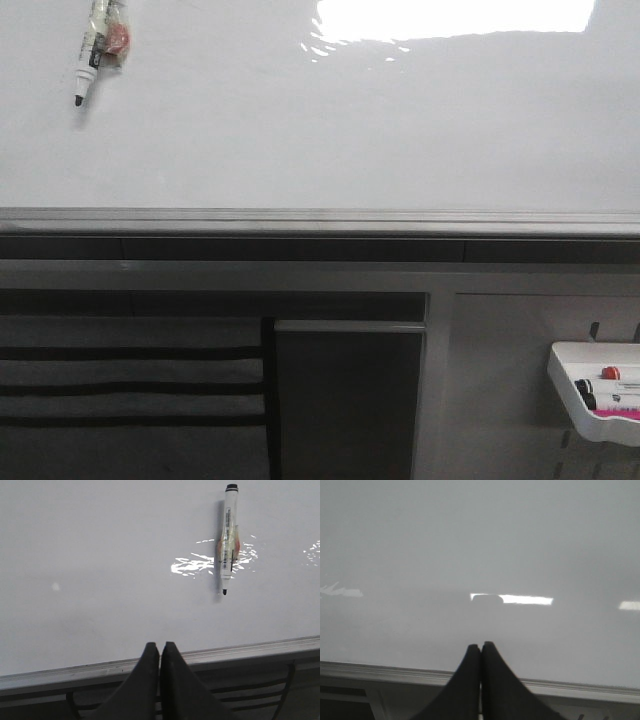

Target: Write number 3 on whiteboard

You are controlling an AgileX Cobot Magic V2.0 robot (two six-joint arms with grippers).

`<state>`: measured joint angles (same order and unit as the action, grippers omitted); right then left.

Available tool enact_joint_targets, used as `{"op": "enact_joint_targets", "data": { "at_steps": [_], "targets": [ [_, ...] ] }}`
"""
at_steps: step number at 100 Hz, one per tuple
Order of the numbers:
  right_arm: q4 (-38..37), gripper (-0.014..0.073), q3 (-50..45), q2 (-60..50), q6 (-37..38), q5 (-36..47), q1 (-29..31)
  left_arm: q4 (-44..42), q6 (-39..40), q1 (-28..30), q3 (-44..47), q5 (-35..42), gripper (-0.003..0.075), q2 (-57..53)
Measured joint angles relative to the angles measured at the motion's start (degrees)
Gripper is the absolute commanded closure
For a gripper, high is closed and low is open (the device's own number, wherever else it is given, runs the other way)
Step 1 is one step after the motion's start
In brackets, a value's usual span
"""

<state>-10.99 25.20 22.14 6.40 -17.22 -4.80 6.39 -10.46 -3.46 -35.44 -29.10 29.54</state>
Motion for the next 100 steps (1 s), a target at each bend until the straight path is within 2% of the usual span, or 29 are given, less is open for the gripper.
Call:
{"op": "enact_joint_targets", "data": {
  "at_steps": [20, 29, 38, 47, 51, 58, 81, 100],
  "targets": [
    [0.0, 0.0661, 0.0, 0.2, -0.1, 0.2, 0.0, 1.3, 0.0, 0.0, 0.0, 0.9, 0.0740, 1.9],
    [0.0, 0.0608, 0.0, 0.2, -0.1, 0.3, 0.0, 1.7, 0.0, 0.0, 0.0, 1.0, 0.0716, 3.0],
    [0.0, 0.0480, 0.0, 0.2, -0.1, 0.4, 0.0, 1.7, 0.0, -0.5, 0.0, 1.2, 0.0604, 4.2],
    [0.0, 0.0350, 0.0, 0.2, -0.1, 0.7, 0.0, 1.7, 0.0, -3.0, 0.0, 1.9, 0.0440, 6.1],
    [0.0, 0.0307, 0.0, 0.2, -0.1, 0.8, 0.0, 1.7, 0.0, -4.5, 0.0, 2.9, 0.0371, 7.0],
    [-0.1, 0.0273, 0.0, 0.2, -0.1, 0.9, 0.0, 1.8, 0.0, -7.3, 0.0, 5.1, 0.0298, 9.0],
    [-0.1, 0.0279, 0.0, 0.2, -0.1, 0.9, 0.0, 2.1, 0.0, -15.5, 0.0, 18.3, 0.0293, 19.5],
    [-0.1, 0.0279, 0.0, 0.2, -0.1, 0.9, 0.0, 2.2, 0.0, -19.1, 0.0, 31.8, 0.0300, 31.1]
  ]
}}
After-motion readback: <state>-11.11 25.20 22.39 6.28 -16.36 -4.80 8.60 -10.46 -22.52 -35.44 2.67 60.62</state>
